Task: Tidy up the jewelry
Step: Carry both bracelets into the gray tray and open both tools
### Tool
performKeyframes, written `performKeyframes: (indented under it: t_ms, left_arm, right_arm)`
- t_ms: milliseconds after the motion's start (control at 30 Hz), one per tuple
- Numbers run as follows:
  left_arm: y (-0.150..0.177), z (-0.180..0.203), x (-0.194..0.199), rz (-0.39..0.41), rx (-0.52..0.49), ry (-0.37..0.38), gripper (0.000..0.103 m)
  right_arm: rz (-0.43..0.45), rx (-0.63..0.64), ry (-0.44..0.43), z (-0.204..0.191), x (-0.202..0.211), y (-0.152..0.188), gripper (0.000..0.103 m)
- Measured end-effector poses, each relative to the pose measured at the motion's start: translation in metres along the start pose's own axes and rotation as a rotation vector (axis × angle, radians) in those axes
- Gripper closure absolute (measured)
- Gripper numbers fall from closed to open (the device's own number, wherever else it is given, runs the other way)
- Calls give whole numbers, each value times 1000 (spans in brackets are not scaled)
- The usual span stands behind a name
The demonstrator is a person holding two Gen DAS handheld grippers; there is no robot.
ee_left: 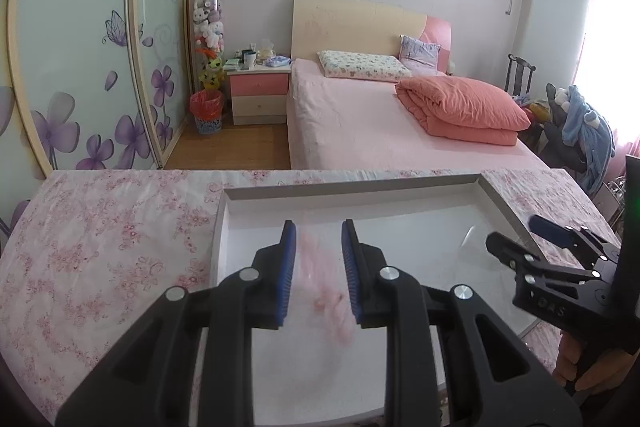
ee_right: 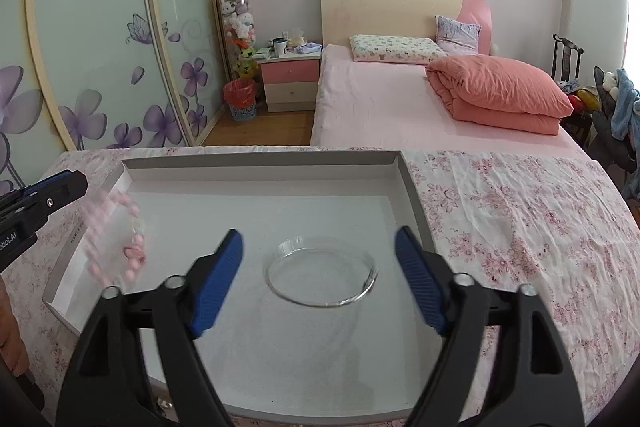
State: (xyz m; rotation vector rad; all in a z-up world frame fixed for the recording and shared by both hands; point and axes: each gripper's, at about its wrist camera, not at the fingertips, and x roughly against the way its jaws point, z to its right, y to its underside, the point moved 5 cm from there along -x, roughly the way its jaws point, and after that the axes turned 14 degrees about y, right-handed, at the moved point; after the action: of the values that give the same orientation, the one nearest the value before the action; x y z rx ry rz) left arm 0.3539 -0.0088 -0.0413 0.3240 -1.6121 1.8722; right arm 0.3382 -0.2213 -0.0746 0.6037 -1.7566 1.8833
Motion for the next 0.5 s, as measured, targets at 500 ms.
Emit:
performKeyframes:
  t_ms: [500]
  left_arm:
    - [19, -17, 32, 5, 36, -31, 69]
  right_arm:
    - [34, -1, -2, 16, 39, 16, 22]
